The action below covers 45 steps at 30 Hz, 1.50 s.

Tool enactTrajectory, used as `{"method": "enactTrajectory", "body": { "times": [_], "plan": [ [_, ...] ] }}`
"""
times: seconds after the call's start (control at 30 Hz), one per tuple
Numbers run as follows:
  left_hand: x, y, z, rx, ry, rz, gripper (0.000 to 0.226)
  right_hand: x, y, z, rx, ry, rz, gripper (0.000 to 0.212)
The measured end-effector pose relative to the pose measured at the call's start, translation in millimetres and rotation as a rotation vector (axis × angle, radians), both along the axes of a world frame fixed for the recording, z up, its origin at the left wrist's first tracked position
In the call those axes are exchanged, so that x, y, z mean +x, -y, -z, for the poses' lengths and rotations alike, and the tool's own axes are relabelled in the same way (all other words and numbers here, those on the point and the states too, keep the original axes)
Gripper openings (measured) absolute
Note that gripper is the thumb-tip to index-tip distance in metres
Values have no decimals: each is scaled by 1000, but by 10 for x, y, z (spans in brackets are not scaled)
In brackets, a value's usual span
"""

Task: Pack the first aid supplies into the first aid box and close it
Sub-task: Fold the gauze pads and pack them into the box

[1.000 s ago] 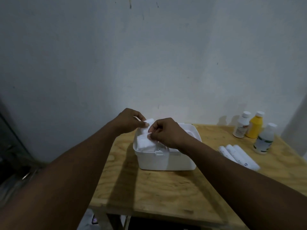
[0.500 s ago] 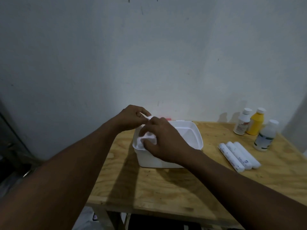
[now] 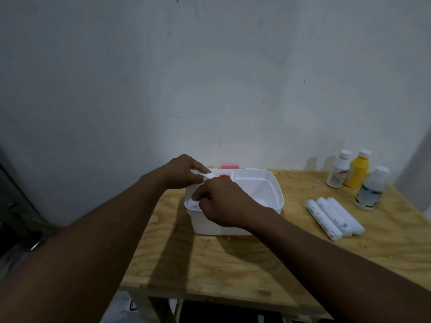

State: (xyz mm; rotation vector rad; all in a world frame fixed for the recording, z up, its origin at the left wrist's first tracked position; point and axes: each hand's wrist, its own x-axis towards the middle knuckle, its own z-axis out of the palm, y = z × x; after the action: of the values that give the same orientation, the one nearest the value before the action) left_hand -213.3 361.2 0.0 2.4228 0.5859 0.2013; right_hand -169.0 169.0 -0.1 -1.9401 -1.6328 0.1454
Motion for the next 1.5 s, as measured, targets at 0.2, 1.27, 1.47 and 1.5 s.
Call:
{"method": "enactTrajectory", "body": {
  "times": [0.2, 1.27, 1.47, 1.5],
  "plan": [
    [-18, 31, -22, 16, 5, 3, 29, 37, 77, -17, 80, 39, 20, 32],
    [-90, 140, -39, 299, 78, -158, 26, 112, 127, -138, 98, 7, 71, 32],
    [-62, 193, -287, 321, 136, -170, 36, 308, 253, -375, 248, -49, 159, 29],
    [-38, 229, -317, 323, 139, -165, 37, 357, 298, -411, 250, -51, 180, 29]
  ]
}}
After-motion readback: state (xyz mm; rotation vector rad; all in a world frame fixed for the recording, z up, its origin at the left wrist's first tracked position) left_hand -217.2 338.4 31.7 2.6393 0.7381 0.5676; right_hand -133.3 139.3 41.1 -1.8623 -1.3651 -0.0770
